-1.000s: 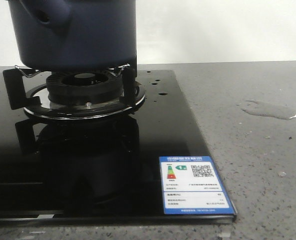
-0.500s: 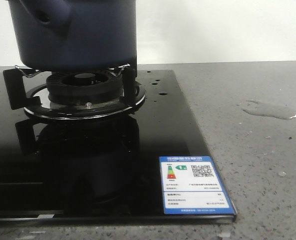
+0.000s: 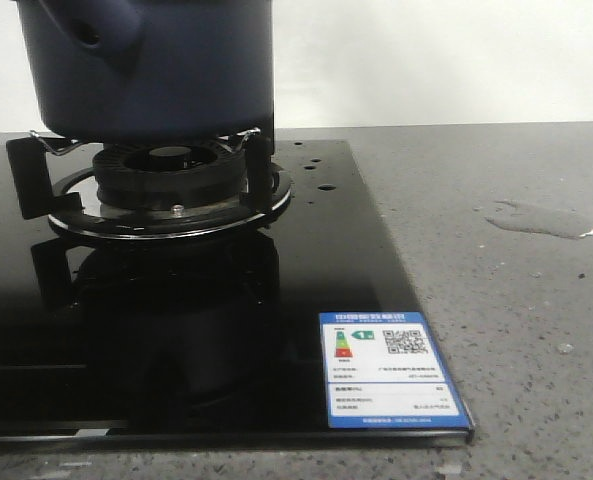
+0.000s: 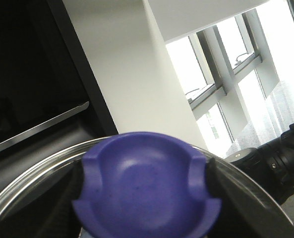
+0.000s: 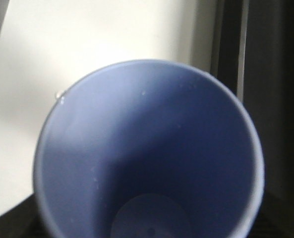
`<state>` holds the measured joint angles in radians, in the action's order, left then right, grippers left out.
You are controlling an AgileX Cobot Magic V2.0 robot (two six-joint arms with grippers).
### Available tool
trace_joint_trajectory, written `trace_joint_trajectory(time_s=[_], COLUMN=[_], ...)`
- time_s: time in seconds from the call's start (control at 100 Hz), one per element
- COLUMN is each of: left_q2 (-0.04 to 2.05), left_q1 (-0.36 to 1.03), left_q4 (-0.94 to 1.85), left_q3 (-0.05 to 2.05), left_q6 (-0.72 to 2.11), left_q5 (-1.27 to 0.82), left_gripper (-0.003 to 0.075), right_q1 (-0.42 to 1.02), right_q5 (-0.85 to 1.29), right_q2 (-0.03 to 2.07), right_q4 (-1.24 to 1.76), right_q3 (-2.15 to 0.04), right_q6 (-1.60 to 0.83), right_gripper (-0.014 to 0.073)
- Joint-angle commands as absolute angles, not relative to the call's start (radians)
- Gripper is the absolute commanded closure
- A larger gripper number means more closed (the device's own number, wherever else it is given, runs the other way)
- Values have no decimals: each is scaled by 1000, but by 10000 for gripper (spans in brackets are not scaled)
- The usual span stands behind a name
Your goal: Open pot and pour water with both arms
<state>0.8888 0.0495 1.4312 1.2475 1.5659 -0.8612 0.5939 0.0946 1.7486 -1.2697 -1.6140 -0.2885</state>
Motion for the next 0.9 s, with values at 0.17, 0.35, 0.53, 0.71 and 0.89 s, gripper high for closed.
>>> trace_joint_trajectory(time_s=[0.17,0.35,0.53,0.71,0.89], left_q2=[879,879,881,902,952], left_q1=[59,59,59,59,59], left_q4=[1510,1510,1515,1515,1536], left_q3=[1274,1230,1183,1147,1140], left_q6=[1558,1558,1558,1558,1558], left_q5=[-822,-822,-803,-778,-778], left_gripper=[406,406,406,406,406], right_q1=[602,592,534,424,288], right_q5=[109,363,418,299,20], right_q2=[1672,1608,1497,1335,1181], right_q4=[-953,-734,-547,-405,-321], right_q3=[-1654,-1654,-1583,-1360,-1011], right_q6=[-206,-149,-72,-37,-26], right_gripper=[347,347,347,347,347])
